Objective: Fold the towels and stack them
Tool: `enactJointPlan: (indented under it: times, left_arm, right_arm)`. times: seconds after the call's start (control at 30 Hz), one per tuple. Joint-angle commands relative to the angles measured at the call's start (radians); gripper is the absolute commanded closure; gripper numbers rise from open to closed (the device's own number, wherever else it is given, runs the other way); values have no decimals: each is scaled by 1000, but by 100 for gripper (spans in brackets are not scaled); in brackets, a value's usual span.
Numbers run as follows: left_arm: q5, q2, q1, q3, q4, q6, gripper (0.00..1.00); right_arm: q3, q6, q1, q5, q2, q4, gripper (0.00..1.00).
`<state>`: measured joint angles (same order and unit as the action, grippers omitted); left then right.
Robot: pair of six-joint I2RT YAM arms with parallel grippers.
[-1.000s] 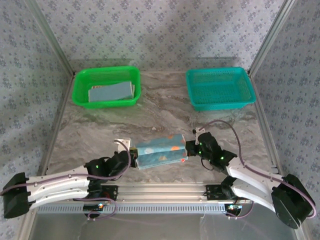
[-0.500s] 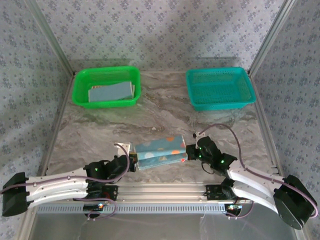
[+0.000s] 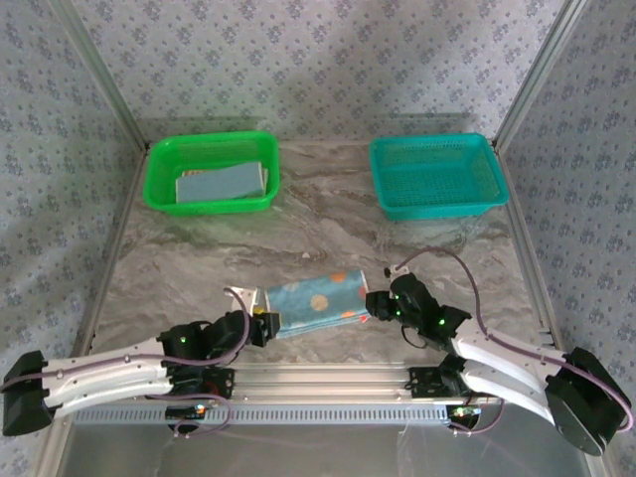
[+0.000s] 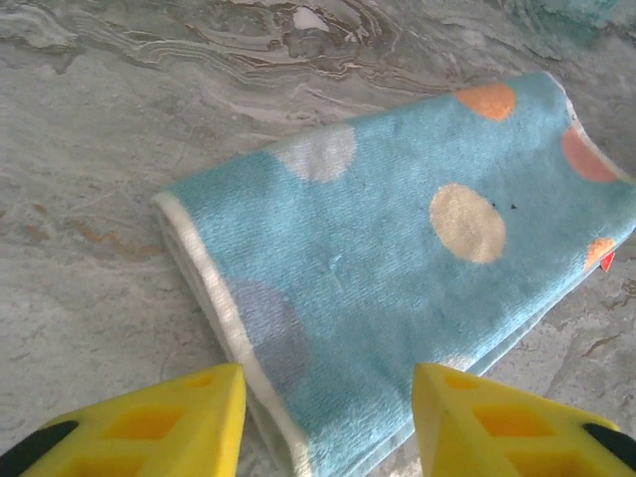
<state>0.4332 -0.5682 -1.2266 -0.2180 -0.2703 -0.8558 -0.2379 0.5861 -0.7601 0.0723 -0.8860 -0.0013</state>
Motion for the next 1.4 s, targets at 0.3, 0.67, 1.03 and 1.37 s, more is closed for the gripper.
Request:
enactJointPlan:
  times: [0.3,0.67,1.03,1.37]
  left_arm:
    - [-34,47,101,-181,-300,-153,60]
    - [-391,-170,278,-189,-245,-367,57]
    - [-498,-326,318,-181,-108,-387,58]
    - [-548,-398,357,-178,-53,-355,72]
  right_arm:
    - [-300,-65,8,-56,-157,-289,61]
    - [-352,-65,118,-269,-284,-395,61]
    - [-343,-90,136,-339,-332,-386,65]
    - [-346,-85,137,-337,-358,-380,72]
